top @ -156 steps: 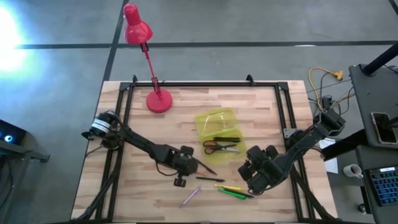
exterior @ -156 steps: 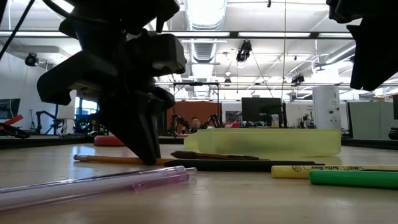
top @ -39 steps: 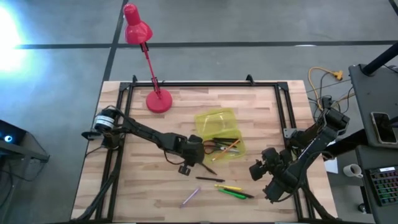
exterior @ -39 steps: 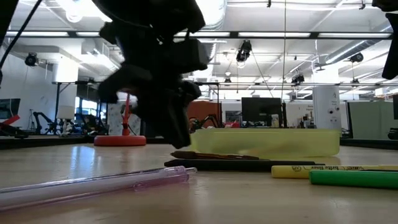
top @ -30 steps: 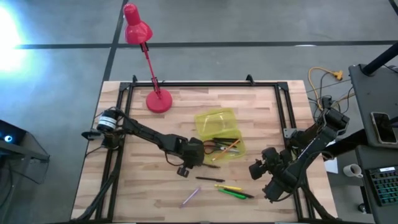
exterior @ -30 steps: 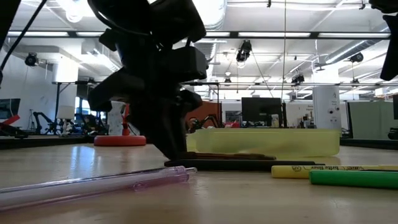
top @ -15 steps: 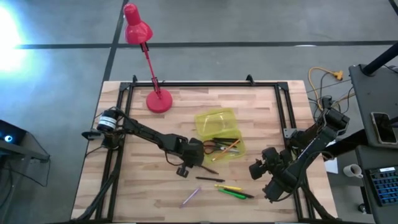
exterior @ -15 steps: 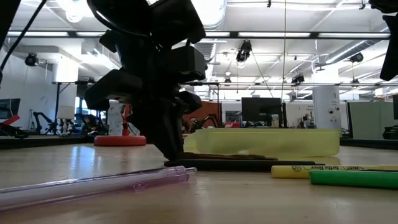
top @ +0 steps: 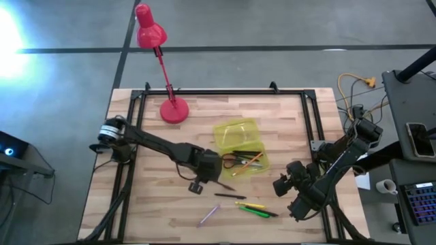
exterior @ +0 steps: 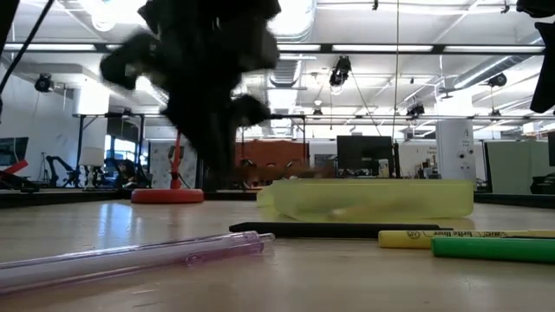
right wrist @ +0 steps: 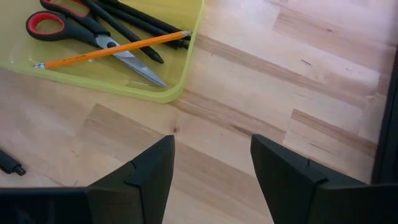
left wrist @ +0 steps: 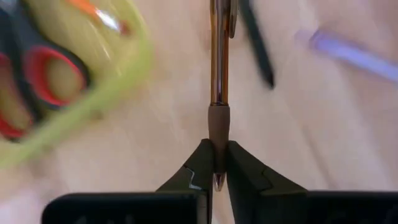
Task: Pick & place school supplies into a supply box
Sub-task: Put the brown pen into the yellow supply box, then put the black pen into the yellow supply box
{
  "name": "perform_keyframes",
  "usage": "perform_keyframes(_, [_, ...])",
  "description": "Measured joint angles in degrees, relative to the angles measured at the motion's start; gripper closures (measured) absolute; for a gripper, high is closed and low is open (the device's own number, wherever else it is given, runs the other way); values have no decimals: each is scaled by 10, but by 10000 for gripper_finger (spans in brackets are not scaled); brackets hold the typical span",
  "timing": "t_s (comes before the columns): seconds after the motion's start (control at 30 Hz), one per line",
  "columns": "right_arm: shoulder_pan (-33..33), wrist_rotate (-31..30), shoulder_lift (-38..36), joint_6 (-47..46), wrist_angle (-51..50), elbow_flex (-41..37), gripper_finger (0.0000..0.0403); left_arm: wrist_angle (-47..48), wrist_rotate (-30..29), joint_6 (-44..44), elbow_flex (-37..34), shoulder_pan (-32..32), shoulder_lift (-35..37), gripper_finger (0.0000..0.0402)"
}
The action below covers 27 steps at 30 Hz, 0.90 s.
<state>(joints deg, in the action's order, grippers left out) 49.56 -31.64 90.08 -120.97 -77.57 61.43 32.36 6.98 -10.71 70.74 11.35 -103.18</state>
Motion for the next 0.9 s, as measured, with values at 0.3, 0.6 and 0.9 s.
perform_keyframes(0.3, [0,0,0,-8,0,-3,199,-50,-32,132,48,-38,36,394])
perform_keyframes(0.6, [1,2,0,-19,13,-1,199,-98,-55,278,108,-112,-76,385])
perform_keyframes(0.9, [15,11,0,243,237,13,200,-35,-41,279,149,-111,-115,298])
